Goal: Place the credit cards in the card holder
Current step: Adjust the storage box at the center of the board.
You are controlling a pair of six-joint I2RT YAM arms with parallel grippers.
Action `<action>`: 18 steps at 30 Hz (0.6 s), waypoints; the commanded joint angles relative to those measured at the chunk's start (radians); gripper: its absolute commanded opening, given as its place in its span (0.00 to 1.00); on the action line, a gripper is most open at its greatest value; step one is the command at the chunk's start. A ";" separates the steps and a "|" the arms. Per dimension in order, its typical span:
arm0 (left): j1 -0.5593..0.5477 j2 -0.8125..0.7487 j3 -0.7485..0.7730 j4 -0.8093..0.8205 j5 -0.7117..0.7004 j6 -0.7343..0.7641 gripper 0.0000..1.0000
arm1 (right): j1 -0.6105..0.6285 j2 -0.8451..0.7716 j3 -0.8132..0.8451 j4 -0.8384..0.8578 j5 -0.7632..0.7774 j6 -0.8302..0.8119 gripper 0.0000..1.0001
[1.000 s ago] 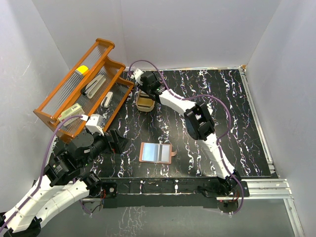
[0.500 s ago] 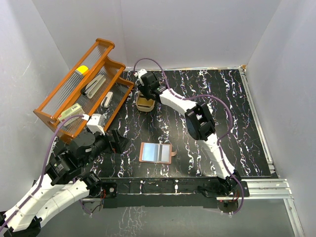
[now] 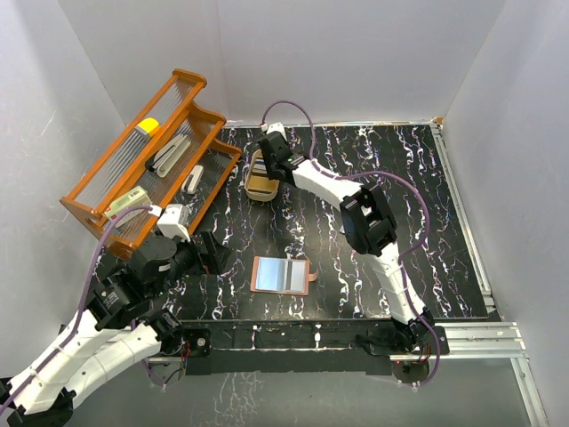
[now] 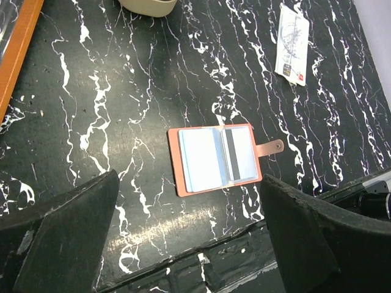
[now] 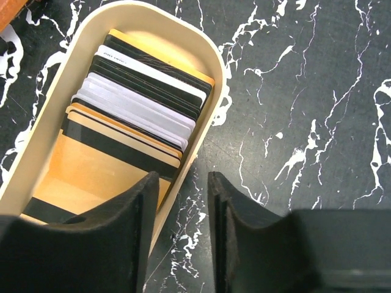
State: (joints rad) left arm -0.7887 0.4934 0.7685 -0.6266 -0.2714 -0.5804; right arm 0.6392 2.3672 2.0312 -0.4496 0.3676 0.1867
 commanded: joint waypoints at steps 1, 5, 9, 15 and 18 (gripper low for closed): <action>0.002 0.021 0.001 -0.020 -0.030 -0.011 0.97 | -0.005 0.000 -0.001 0.024 0.019 0.075 0.31; 0.001 0.031 -0.001 -0.023 -0.035 -0.019 0.96 | -0.004 -0.021 -0.032 0.014 0.030 0.117 0.25; 0.002 0.045 -0.002 -0.025 -0.038 -0.028 0.94 | -0.005 -0.051 -0.096 0.044 0.023 0.138 0.25; 0.003 0.076 0.001 -0.029 -0.030 -0.031 0.92 | -0.004 -0.049 -0.122 0.085 0.010 0.142 0.27; 0.003 0.080 0.001 -0.031 -0.033 -0.033 0.91 | -0.004 -0.041 -0.112 0.052 0.038 0.163 0.24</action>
State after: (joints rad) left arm -0.7887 0.5674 0.7685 -0.6411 -0.2871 -0.6098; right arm 0.6392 2.3642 1.9190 -0.4110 0.3683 0.3183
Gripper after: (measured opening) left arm 0.923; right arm 0.258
